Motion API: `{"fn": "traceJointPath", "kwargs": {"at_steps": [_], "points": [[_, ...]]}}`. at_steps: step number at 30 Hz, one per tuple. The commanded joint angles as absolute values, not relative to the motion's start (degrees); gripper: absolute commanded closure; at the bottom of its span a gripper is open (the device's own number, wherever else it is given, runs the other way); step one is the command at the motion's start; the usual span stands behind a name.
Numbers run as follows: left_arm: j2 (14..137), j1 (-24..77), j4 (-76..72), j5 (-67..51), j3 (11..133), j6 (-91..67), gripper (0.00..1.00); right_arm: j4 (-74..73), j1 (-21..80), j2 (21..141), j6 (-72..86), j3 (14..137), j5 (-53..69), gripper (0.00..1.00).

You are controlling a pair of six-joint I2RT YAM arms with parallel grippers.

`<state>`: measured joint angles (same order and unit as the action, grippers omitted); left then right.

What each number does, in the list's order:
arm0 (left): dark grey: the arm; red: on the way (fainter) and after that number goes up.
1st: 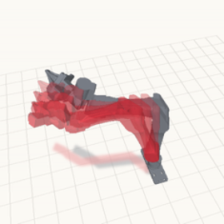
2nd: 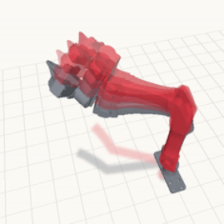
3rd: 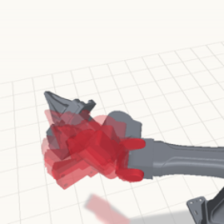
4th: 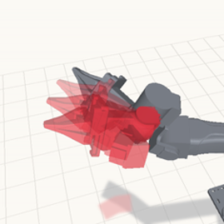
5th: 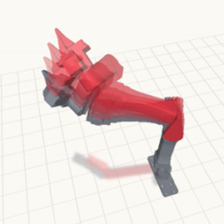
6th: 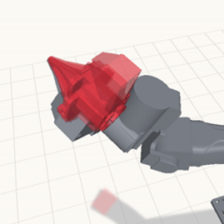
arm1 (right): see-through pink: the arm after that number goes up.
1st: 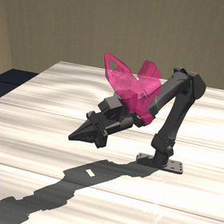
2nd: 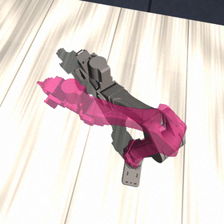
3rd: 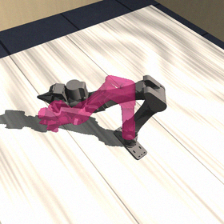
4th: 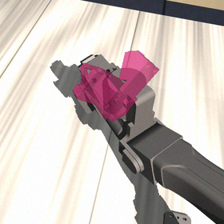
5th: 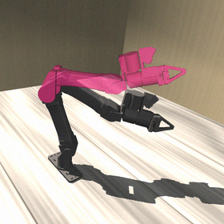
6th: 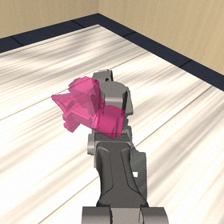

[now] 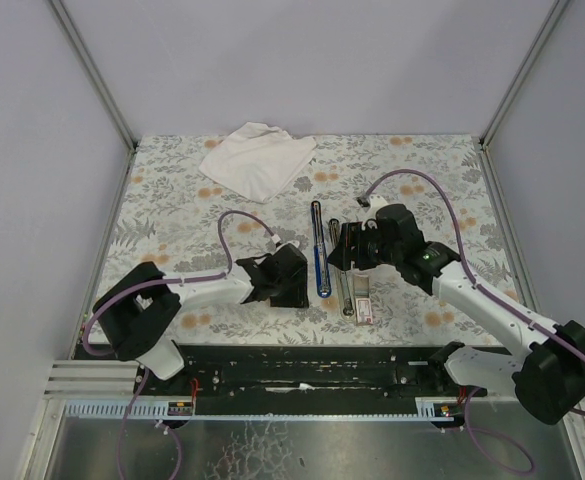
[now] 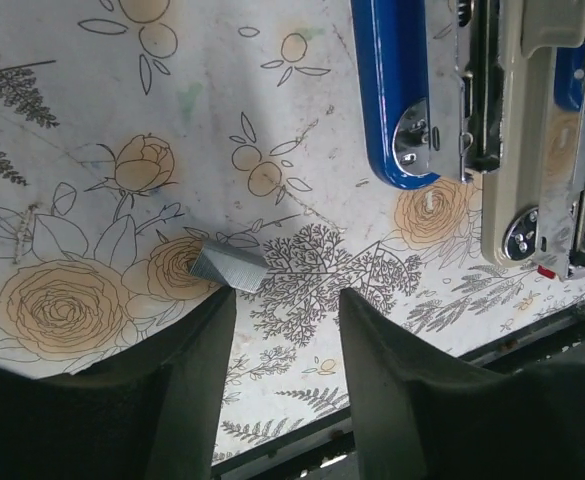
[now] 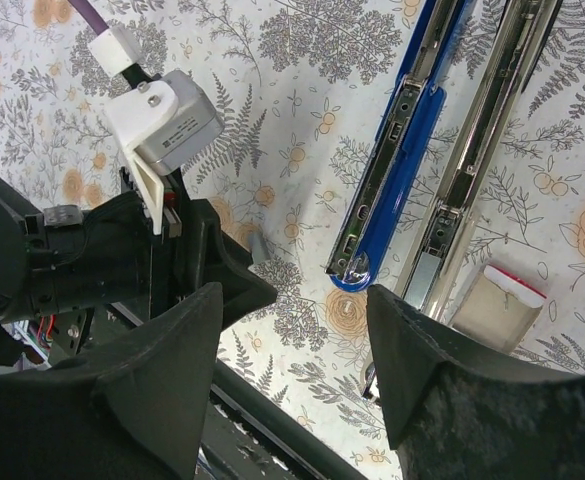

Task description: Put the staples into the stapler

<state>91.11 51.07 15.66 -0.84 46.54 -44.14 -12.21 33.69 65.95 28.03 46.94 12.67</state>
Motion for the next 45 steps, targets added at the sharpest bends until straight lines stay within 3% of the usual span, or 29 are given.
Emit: {"fn": "traceJointPath", "kwargs": {"at_steps": [1, 7, 9, 16, 22, 27, 35, 45], "points": [[90.1, 51.4, 15.1, -1.3, 45.5, -44.3, 0.5, -11.2, 34.6, 66.9, 28.3, 48.6, 11.4, 0.35], [81.0, 41.8, 19.8, -2.6, 49.3, -37.1, 0.26, -11.7, 41.5, 71.7, 26.1, 50.7, 7.1, 0.36], [78.0, 34.4, 22.4, -4.5, 52.0, -33.3, 0.19, -11.3, 45.0, 74.3, 23.6, 52.0, 7.1, 0.42], [72.4, 12.6, 27.4, -11.5, 62.7, -23.2, 0.14, -14.7, 52.6, 86.8, 20.0, 59.4, 2.4, 0.45], [64.4, 6.5, 20.8, 2.7, 61.6, -21.0, 0.0, -14.1, 56.6, 94.2, 20.0, 61.2, -2.1, 0.43], [63.5, 5.8, 20.1, 8.1, 61.3, -17.4, 0.0, -15.9, 59.1, 100.0, 18.9, 64.0, -6.7, 0.45], [63.7, 5.8, 19.1, 6.4, 59.2, -17.4, 0.0, -17.8, 60.5, 104.7, 16.5, 67.6, -9.5, 0.45], [63.3, 5.8, 19.0, 6.2, 58.6, -17.4, 0.0, -18.0, 60.8, 107.6, 16.1, 69.1, -9.0, 0.61]]}}
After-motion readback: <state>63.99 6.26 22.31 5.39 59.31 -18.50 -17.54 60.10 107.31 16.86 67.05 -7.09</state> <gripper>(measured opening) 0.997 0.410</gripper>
